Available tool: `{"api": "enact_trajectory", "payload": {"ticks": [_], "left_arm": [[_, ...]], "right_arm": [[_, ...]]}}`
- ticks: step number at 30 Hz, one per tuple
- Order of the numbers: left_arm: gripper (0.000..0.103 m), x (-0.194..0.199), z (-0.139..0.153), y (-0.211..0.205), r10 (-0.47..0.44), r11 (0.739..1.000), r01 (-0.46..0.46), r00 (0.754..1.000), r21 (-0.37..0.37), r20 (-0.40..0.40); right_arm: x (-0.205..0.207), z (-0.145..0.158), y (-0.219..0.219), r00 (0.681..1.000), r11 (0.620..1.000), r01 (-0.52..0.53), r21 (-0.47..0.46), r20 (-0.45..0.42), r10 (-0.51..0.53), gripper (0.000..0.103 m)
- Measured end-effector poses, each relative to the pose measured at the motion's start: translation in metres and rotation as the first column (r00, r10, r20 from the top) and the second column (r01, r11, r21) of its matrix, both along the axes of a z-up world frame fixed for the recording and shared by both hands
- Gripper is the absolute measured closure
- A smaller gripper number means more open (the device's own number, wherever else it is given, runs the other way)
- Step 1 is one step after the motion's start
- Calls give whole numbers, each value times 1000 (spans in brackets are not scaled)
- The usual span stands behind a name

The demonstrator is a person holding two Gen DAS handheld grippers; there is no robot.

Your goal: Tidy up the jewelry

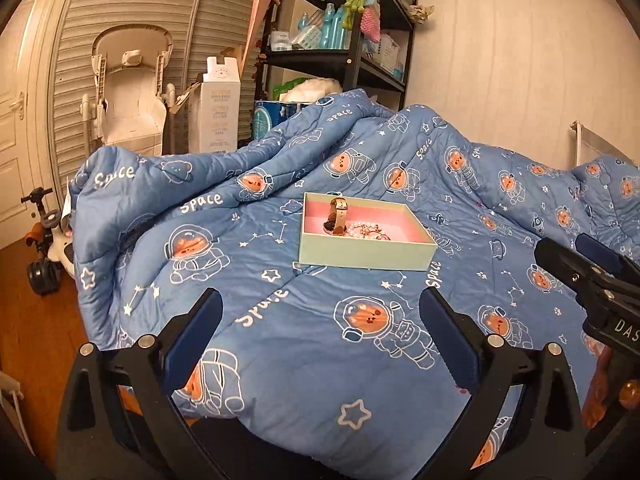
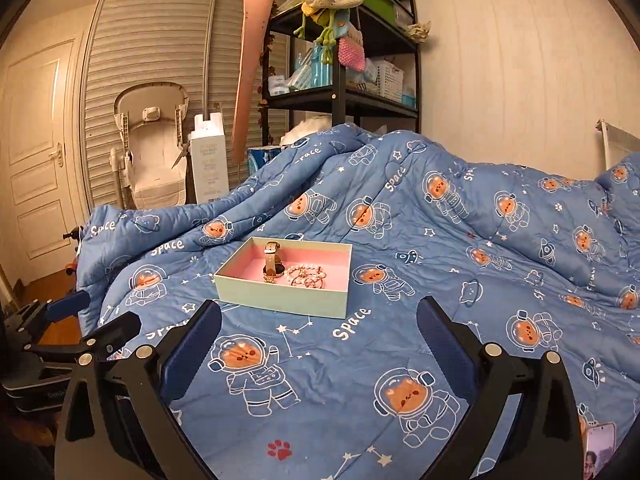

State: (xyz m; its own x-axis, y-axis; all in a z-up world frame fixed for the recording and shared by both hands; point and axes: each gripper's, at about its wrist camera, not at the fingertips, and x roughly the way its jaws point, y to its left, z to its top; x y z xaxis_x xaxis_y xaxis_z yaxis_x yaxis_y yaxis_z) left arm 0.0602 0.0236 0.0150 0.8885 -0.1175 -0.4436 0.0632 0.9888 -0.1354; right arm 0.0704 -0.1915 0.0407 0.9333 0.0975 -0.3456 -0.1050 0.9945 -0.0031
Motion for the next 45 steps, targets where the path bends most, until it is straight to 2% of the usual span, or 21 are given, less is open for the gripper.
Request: {"api": "enact_trajectory", "payload": {"ticks": [3,10,21,45], "left_arm": [[6,-9,0,1,13,1000,-13,1000,-18,1],[6,-21,2,-6,19,1000,-19,999,2,39],[6,-22,1,-7,28,1000,-28,999,0,39],[6,-19,-3,-5,44,999,-45,998,29,36]], "right_arm": [[-10,-3,0,1000,1000,19,-12,19,-18,7],[-17,-10,-1,1000,1000,25,-15,4,-25,7],[-26,-10,-3,998,999,44,-10,47,-44,7],[-26,-10,-5,997,999,53,-5,54,-53,7]]}}
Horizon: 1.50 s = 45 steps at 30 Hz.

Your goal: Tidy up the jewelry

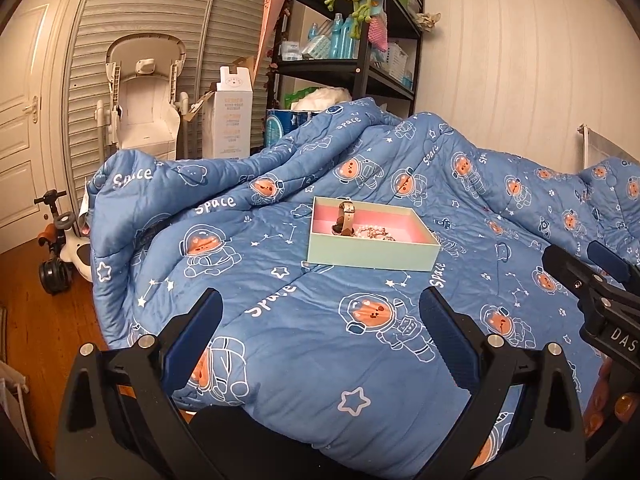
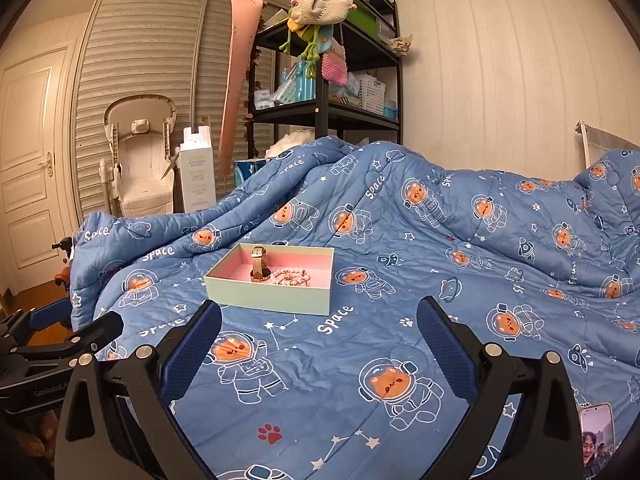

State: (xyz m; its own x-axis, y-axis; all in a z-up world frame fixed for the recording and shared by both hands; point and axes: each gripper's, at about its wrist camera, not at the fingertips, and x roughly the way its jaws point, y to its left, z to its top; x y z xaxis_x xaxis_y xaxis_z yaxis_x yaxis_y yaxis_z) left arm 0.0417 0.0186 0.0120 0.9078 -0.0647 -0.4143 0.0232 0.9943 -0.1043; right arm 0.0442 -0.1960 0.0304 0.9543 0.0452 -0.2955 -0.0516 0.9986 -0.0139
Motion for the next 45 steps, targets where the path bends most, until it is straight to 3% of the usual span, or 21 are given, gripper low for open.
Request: {"api": "enact_trajectory", "payload": {"ticks": [45], "left_arm": [[6,5,-3,-1,15,1000,-16,999,-5,-28]], "right_arm": [[7,-3,1,1000,999,27,-20,-10,-28,7]]}}
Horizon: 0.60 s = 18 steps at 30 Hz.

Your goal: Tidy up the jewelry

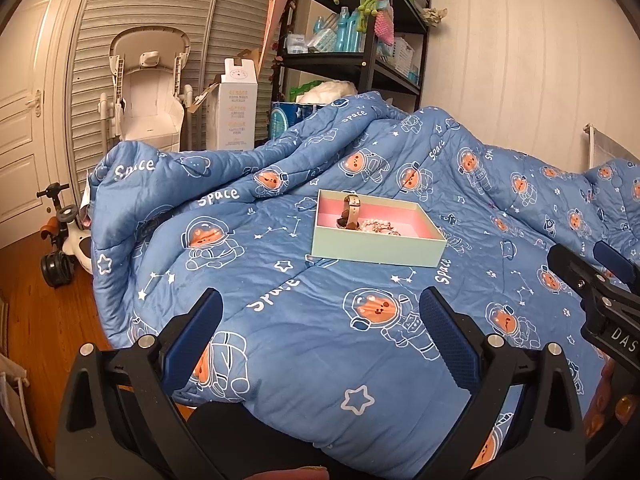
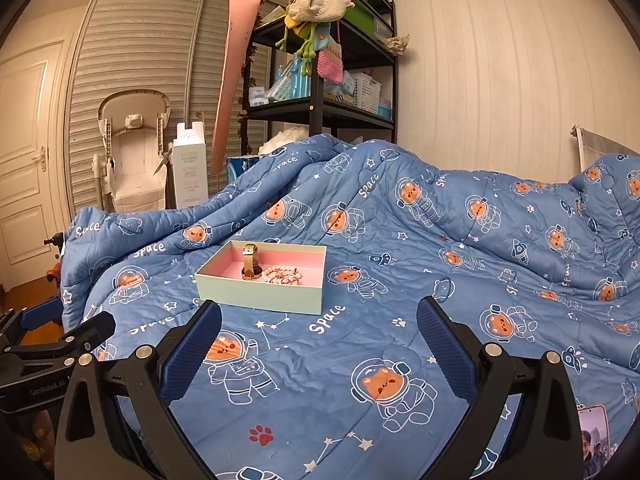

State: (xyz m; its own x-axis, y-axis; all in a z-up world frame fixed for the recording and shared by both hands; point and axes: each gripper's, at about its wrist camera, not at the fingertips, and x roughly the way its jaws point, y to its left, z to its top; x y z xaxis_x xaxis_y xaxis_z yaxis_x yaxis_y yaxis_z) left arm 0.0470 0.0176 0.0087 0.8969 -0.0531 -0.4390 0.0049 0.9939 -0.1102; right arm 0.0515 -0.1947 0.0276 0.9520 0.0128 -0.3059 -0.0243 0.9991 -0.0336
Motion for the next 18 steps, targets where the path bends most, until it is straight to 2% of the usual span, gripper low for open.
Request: {"api": "enact_trajectory", "payload": {"ticks": [18], "left_arm": [[6,-1,1,1,14,1000,-14,1000,9,5]], "right_arm": [[-3,1,1,1000,1000,-2,1,4,2,7]]}}
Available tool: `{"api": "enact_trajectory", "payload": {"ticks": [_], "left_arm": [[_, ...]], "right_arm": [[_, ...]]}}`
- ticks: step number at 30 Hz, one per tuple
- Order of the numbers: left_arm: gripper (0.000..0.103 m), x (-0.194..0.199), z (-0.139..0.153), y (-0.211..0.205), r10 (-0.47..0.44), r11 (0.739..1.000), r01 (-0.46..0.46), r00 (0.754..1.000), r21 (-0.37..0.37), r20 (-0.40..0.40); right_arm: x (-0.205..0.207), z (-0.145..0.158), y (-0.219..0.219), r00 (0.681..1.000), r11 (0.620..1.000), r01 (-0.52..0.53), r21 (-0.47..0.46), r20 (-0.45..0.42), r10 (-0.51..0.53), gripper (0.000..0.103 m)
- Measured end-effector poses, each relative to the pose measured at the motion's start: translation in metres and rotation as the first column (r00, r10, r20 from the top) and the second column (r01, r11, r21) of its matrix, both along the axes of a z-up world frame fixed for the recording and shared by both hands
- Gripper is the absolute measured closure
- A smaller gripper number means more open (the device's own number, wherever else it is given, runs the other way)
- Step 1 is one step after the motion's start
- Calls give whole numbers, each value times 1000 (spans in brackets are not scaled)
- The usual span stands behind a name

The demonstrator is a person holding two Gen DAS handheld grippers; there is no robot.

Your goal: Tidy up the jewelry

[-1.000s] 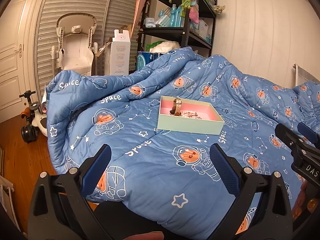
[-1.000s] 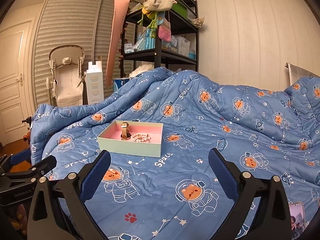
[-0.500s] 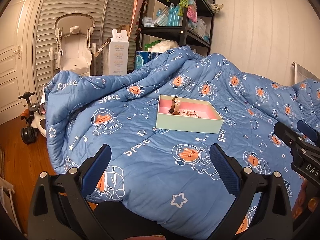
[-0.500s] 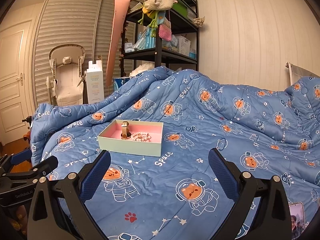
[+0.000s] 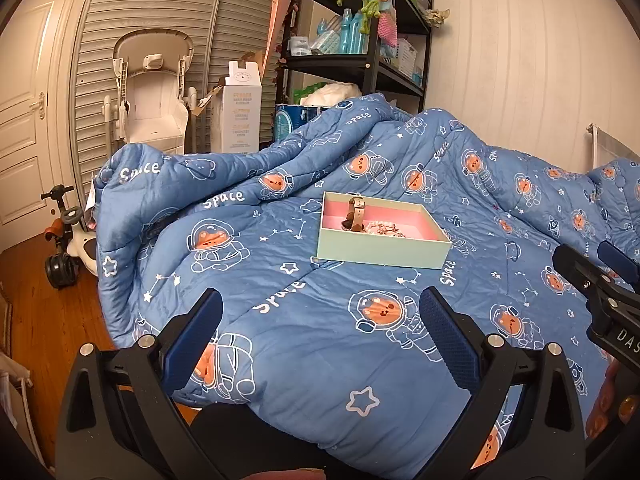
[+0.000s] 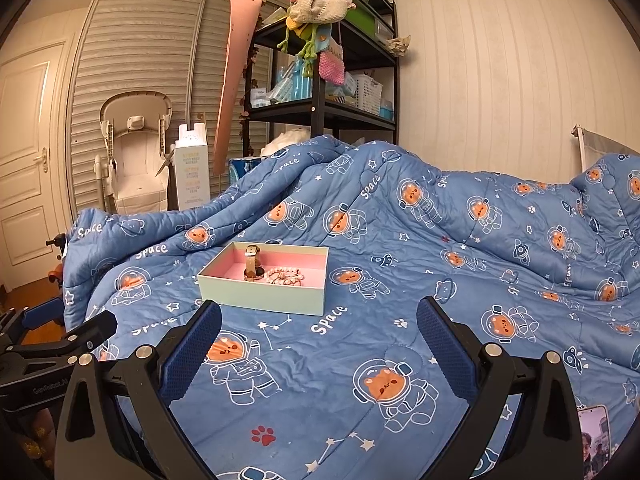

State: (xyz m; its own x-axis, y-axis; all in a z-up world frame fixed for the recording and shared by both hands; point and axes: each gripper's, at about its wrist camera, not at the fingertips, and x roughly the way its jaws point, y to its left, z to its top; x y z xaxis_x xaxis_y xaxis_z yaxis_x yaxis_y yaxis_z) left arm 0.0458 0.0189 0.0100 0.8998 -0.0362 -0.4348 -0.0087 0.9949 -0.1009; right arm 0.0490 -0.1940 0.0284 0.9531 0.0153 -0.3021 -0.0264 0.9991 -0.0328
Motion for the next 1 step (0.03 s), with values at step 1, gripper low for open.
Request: {"api": "enact_trajectory", "payload": {"ticks": [1], "left_arm": [[6,0,0,0,0,1000,0,1000,1,0]], "right_arm": [[0,0,0,1000,1000,0,0,-1,0,7]]}}
